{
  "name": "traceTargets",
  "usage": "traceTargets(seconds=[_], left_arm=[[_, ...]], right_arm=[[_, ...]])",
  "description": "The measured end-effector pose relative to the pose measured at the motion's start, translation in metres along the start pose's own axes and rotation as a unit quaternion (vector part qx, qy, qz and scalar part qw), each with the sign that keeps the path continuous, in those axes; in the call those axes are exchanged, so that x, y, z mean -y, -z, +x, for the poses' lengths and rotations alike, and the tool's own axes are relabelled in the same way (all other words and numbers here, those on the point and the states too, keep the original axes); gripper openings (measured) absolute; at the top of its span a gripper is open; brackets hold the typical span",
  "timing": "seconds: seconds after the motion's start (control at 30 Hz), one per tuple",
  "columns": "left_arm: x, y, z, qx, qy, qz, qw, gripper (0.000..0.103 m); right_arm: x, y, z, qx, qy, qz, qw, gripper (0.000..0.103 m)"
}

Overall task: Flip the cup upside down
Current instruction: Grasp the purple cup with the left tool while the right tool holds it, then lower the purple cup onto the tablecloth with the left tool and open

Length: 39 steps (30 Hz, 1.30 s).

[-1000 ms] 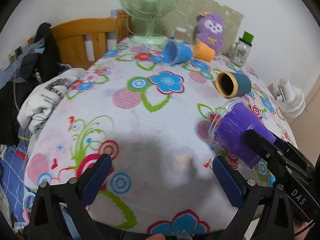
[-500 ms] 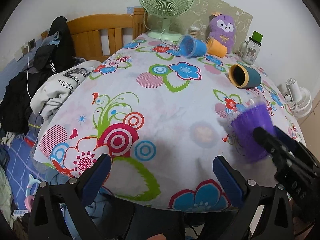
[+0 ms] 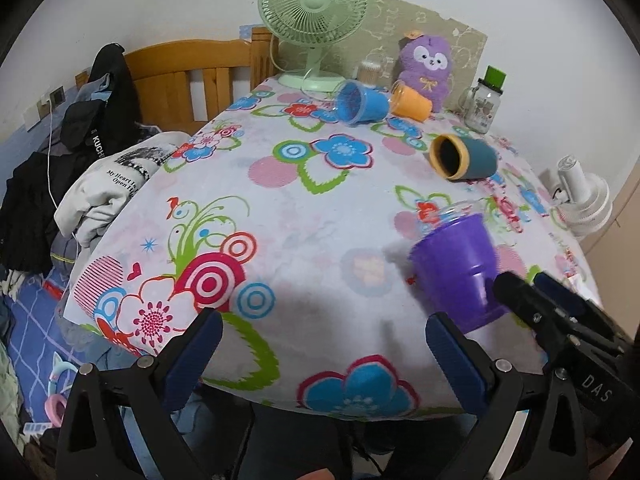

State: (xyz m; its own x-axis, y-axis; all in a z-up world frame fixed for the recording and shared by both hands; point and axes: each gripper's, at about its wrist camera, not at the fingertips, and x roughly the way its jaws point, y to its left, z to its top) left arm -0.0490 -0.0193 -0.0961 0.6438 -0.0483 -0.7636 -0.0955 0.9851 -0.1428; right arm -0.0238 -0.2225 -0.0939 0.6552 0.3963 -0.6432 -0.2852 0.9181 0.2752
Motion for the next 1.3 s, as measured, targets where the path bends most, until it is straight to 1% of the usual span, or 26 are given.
traceTargets(seconds=[0.1, 0.17, 0.2, 0.27, 0.37, 0.47, 0.53, 0.63, 0.67, 0.73, 0.8, 0.83, 0.9, 1.0, 1.03, 1.07, 1.3], left_arm=[[0.013, -0.003, -0.011, 0.012, 0.020, 0.004, 0.9997, 0.103], [0.025, -0.004, -0.013, 0.017, 0.028, 0.011, 0.9994, 0.103], [0.031, -0.004, -0.013, 0.017, 0.032, 0.015, 0.9992, 0.103], [0.044, -0.004, -0.008, 0.010, 0.042, 0.022, 0.9988, 0.103], [0.064, -0.001, 0.000, 0.003, 0.053, 0.035, 0.9980, 0.103], [0.081, -0.001, 0.011, 0.003, 0.046, 0.044, 0.9980, 0.103], [0.085, -0.001, 0.019, -0.002, 0.046, 0.042, 0.9981, 0.103], [0.088, -0.001, 0.034, -0.008, 0.032, 0.035, 0.9988, 0.103], [0.087, -0.001, 0.041, -0.018, 0.027, 0.034, 0.9989, 0.103], [0.086, 0.000, 0.051, -0.034, 0.028, 0.028, 0.9986, 0.102], [0.084, 0.001, 0.056, -0.041, 0.026, 0.023, 0.9986, 0.098], [0.084, 0.002, 0.057, -0.043, 0.026, 0.022, 0.9985, 0.093], [0.084, 0.002, 0.059, -0.047, 0.030, 0.025, 0.9981, 0.078], [0.085, 0.002, 0.059, -0.048, 0.034, 0.032, 0.9977, 0.069], [0.085, 0.002, 0.058, -0.048, 0.034, 0.033, 0.9977, 0.063], [0.084, 0.002, 0.058, -0.048, 0.034, 0.033, 0.9977, 0.060], [0.077, -0.006, 0.041, -0.026, 0.033, 0.037, 0.9984, 0.058]], right_arm=[[0.015, -0.003, -0.023, 0.010, -0.033, 0.018, 0.999, 0.085], [0.025, -0.005, -0.037, 0.021, -0.040, 0.024, 0.999, 0.089], [0.031, -0.005, -0.045, 0.030, -0.036, 0.024, 0.999, 0.092], [0.042, -0.004, -0.059, 0.047, -0.020, 0.022, 0.998, 0.094], [0.063, -0.001, -0.069, 0.055, -0.005, 0.029, 0.998, 0.094], [0.082, 0.006, -0.069, 0.048, -0.001, 0.051, 0.998, 0.094], [0.092, 0.011, -0.064, 0.039, -0.001, 0.063, 0.997, 0.094], [0.099, 0.016, -0.060, 0.030, -0.002, 0.069, 0.997, 0.094], [0.101, 0.018, -0.059, 0.028, -0.002, 0.070, 0.997, 0.094], [0.103, 0.019, -0.057, 0.027, -0.004, 0.074, 0.997, 0.094], [0.106, 0.019, -0.054, 0.025, -0.007, 0.078, 0.997, 0.094], [0.108, 0.019, -0.052, 0.024, -0.008, 0.081, 0.996, 0.094], [0.110, 0.019, -0.049, 0.022, -0.010, 0.084, 0.996, 0.094], [0.110, 0.018, -0.043, 0.018, -0.015, 0.088, 0.996, 0.094], [0.110, 0.018, -0.042, 0.017, -0.017, 0.089, 0.996, 0.094], [0.110, 0.017, -0.041, 0.017, -0.018, 0.089, 0.996, 0.094], [0.102, 0.016, -0.033, 0.009, -0.025, 0.084, 0.996, 0.094]])
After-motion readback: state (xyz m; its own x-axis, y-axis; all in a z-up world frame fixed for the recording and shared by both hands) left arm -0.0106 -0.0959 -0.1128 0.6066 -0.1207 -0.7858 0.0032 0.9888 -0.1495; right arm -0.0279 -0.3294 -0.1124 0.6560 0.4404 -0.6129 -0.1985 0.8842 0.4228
